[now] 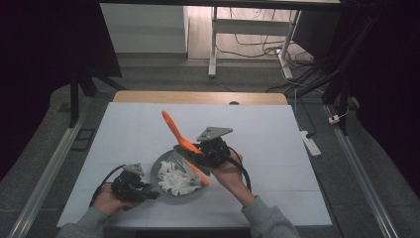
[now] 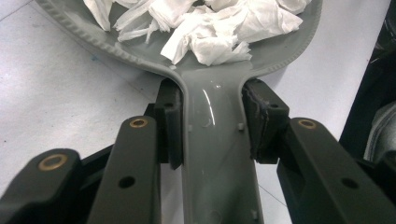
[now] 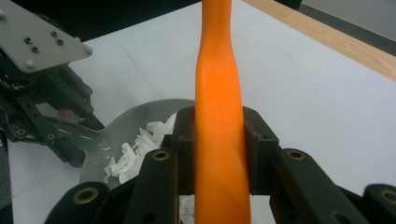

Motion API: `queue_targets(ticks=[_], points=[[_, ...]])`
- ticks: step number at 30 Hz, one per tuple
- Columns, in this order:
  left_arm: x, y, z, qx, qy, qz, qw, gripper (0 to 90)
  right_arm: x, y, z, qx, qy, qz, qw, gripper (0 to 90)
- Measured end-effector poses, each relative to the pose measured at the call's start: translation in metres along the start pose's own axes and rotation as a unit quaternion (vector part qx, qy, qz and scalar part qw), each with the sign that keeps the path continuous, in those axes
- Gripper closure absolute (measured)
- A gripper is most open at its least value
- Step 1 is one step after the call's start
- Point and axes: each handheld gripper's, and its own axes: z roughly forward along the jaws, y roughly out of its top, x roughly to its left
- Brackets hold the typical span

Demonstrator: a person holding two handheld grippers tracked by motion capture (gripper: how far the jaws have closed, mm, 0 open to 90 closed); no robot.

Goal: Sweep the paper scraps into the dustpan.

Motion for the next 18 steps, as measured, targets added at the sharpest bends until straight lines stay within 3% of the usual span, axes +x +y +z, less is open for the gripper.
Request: queue_targets(ticks=[4, 10, 18], points=[[0.001, 0.000, 0.000, -0.001, -0.001, -0.002, 1.0000, 61.2, -0.006, 0.000, -0.004, -0.003, -0.004, 0.010, 0.9999, 70.9], [0.002, -0.001, -0.002, -0.006, 0.003, -0.009, 0.9999, 61.2, -0.004, -0.004, 0.003, 0.010, -0.003, 0.006, 0.9999, 70.9], [0.004, -0.002, -0.007, -0.027, 0.017, -0.021, 0.9993, 61.2, -0.015, -0.007, -0.006, -0.006, -0.018, 0.022, 0.9996, 70.9]])
